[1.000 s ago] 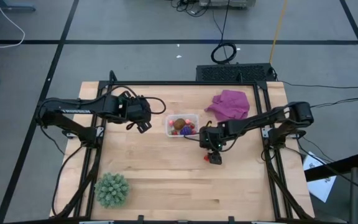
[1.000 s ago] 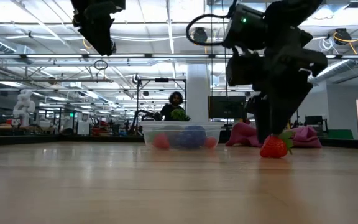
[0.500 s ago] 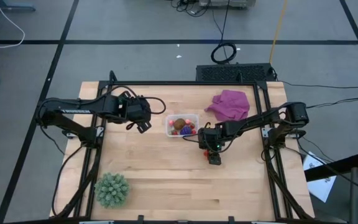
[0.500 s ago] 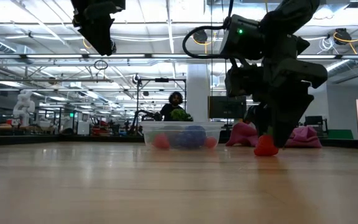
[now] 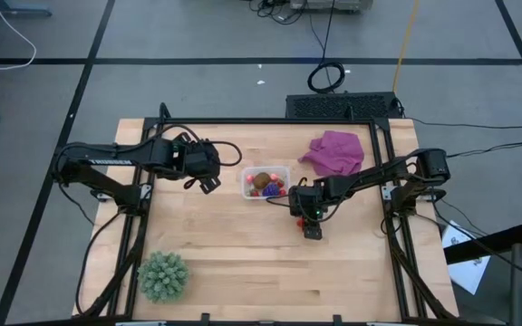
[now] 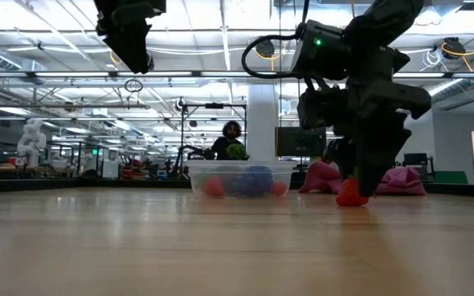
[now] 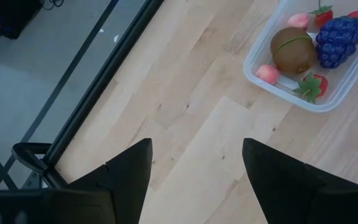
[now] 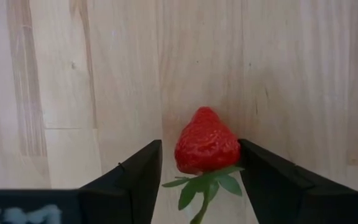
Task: Pick and placing Produce into tupperware
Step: Put the strawberry into the transparent bin
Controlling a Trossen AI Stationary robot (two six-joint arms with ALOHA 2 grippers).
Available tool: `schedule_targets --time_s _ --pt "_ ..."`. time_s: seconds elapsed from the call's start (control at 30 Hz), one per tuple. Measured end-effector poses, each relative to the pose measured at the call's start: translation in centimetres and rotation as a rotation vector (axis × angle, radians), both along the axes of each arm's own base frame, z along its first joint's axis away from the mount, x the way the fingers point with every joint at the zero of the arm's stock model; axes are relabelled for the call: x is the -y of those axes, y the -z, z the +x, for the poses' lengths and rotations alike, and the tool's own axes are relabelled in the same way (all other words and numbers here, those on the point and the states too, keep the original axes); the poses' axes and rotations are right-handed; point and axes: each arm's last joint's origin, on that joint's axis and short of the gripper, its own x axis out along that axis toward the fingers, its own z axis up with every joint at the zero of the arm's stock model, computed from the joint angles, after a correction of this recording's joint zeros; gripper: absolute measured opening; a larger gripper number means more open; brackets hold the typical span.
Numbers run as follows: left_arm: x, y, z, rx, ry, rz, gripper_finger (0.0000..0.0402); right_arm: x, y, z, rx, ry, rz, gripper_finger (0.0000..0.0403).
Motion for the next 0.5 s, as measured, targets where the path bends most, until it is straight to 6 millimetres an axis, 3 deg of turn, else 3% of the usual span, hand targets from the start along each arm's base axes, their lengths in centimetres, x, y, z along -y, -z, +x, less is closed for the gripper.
schedule_targets --time_s 0.33,0.5 --pt "0.00 -0.01 0.00 0.000 0.000 0.000 0.0257 0.05 0.04 0.01 0.000 0.003 -0.005 0.0147" --pt "0.00 -0.02 0.00 0.001 0.000 0.000 0.0257 0.06 0.04 0.01 0.001 0.004 -0.006 0.0142"
